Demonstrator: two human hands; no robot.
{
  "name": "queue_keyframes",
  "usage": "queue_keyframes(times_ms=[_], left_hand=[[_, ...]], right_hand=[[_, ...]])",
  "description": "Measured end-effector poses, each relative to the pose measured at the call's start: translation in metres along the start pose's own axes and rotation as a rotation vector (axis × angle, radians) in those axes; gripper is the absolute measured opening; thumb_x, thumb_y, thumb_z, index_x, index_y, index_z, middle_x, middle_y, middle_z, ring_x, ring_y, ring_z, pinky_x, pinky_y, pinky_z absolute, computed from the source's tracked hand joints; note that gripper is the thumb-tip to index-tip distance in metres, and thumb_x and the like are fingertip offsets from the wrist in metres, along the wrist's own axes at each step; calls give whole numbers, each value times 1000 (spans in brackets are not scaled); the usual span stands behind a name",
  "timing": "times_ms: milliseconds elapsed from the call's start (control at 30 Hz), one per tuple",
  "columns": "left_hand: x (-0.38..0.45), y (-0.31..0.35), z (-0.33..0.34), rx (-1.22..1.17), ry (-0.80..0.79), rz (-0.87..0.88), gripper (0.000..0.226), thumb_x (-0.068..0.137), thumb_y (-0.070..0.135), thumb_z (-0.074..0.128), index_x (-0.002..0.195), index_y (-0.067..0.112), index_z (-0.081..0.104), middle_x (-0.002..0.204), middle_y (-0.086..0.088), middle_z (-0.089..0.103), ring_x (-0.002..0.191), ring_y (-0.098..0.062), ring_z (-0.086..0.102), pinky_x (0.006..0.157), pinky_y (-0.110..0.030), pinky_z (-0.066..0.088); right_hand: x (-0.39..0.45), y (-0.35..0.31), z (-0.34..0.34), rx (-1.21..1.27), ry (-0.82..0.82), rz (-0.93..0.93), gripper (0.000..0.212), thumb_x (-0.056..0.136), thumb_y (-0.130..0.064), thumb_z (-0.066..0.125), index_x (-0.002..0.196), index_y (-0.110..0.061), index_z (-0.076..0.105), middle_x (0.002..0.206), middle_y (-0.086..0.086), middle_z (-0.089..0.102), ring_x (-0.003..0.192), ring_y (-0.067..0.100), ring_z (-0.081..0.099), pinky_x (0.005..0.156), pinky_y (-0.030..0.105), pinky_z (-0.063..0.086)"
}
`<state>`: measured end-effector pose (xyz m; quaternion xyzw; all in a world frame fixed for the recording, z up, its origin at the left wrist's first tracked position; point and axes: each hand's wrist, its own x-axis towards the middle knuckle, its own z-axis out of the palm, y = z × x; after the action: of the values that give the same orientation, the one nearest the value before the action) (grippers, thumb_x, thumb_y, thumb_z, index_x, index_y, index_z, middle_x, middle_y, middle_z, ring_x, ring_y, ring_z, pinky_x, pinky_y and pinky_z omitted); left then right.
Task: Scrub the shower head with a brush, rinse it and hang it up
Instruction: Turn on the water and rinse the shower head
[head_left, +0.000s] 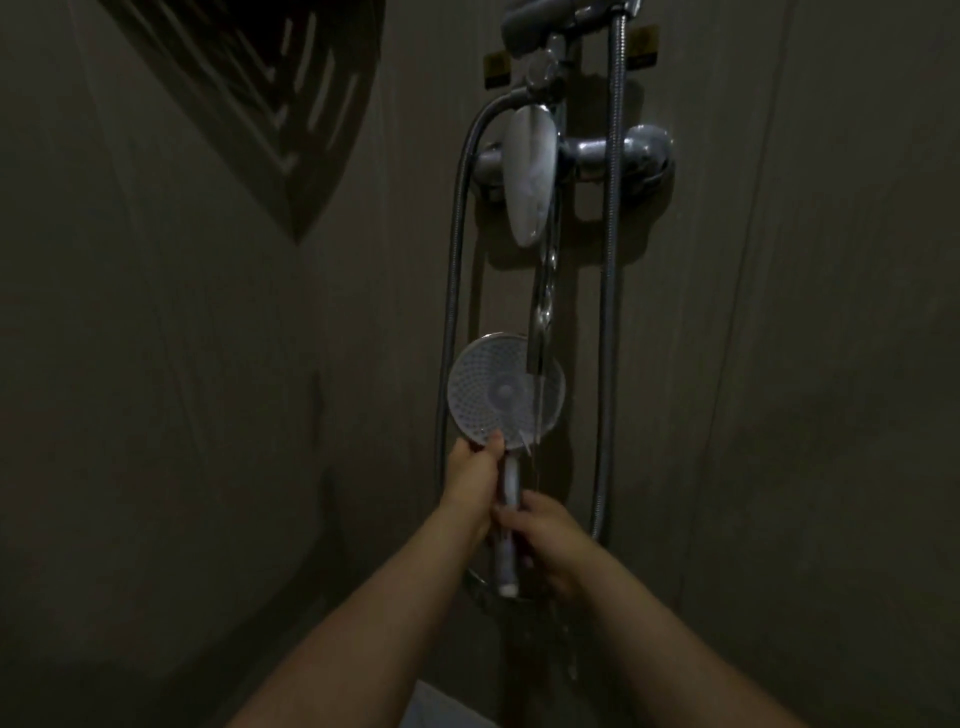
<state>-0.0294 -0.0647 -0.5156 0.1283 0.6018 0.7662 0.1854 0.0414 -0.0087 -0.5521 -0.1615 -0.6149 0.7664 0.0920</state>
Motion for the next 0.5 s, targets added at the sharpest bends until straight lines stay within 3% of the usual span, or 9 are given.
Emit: queue_keyframes(times_ms=[100,167,200,267,333,400,500], left_hand=[[-4,7,1,-256,-23,-23,33,90,8,55,123,1,53,116,-16,62,108,-32,59,99,-47,47],[2,16,-11,-267,24,33,27,86,8,61,113,5,58,105,-12,65,97,-29,63,84,-42,54],[5,20,-16,-165,58,73,16,85,9,62,101,7,61,94,-9,66,87,-25,63,74,-34,55],[10,25,-23,104,98,159,4,85,10,63,82,8,60,76,-4,60,74,-18,57,58,-17,50],[13,23,-22,260,141,216,10,87,12,60,79,7,60,70,-2,55,72,-17,52,48,-9,42],[14,19,-17,257,212,177,19,94,18,51,96,2,60,83,-6,59,85,-21,54,62,-18,45],[15,7,-15,73,293,26,41,99,29,36,127,0,46,122,-17,55,114,-32,53,87,-34,42]], right_hand=[[2,-1,-23,-289,107,-70,11,82,-6,67,78,-10,58,57,0,61,45,5,57,45,17,46],[-3,-3,-41,-569,148,-55,25,75,-16,77,63,-15,54,42,-8,54,31,-2,48,37,12,38],[-5,-1,-50,-701,180,-29,30,72,-22,79,60,-17,52,41,-8,53,29,-4,47,35,10,35],[-10,0,-64,-894,272,3,31,69,-32,81,61,-18,54,50,-6,60,39,-3,54,38,11,36],[-14,-4,-65,-1094,343,17,34,70,-39,77,84,-10,65,84,8,71,72,13,68,55,21,46],[-17,-13,-58,-1240,406,10,49,74,-41,73,107,-6,64,109,14,67,99,26,66,75,30,50],[-23,-28,-47,-1419,472,-25,46,80,-40,67,113,-9,60,115,12,65,106,28,63,83,33,50]])
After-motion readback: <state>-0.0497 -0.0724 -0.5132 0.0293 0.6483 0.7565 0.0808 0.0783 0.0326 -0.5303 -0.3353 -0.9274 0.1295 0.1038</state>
